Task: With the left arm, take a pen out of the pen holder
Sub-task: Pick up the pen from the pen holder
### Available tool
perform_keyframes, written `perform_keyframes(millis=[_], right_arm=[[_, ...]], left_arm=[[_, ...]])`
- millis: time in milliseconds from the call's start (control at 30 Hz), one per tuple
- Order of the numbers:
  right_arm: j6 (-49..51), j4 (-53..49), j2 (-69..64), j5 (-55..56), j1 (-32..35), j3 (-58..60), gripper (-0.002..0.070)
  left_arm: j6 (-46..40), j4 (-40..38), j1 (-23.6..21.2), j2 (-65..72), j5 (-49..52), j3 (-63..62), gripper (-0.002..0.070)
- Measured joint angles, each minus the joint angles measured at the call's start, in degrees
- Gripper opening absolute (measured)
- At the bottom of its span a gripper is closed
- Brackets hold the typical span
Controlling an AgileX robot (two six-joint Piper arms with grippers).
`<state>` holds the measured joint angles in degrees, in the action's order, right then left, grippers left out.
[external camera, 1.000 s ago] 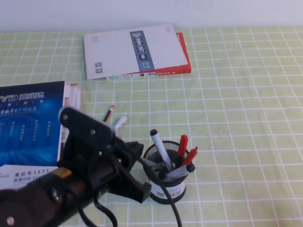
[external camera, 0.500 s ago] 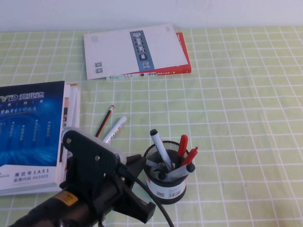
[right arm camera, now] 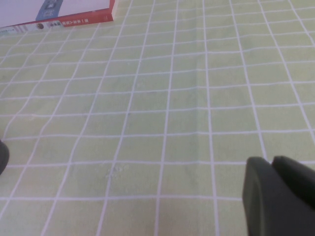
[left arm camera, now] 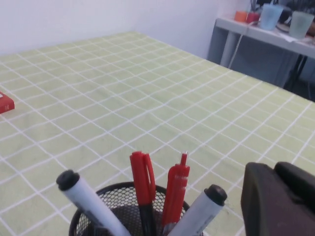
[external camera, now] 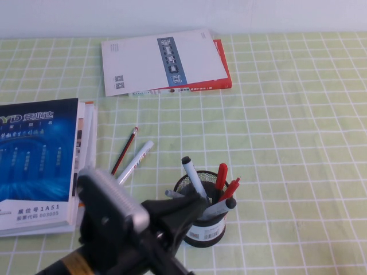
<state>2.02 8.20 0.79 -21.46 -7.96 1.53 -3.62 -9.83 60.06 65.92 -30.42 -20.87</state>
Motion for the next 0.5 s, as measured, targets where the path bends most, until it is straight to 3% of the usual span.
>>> perform_keyframes(millis=[200,367,500], right_arm=[[0.0,0.0,0.0,0.0,0.0,0.0,-0.0015],[0.0,0.0,0.0,0.0,0.0,0.0,-0.0015],[0.0,0.0,0.0,0.0,0.0,0.0,-0.0015]], left_arm=[[4.8,0.86,0.0,0.0,-17.33,10.68,0.0],[4.2,1.67,0.0,0.21,-21.98,13.65,0.0004],[4.06,4.59,0.0,2.9,-24.29,13.85,0.0102]])
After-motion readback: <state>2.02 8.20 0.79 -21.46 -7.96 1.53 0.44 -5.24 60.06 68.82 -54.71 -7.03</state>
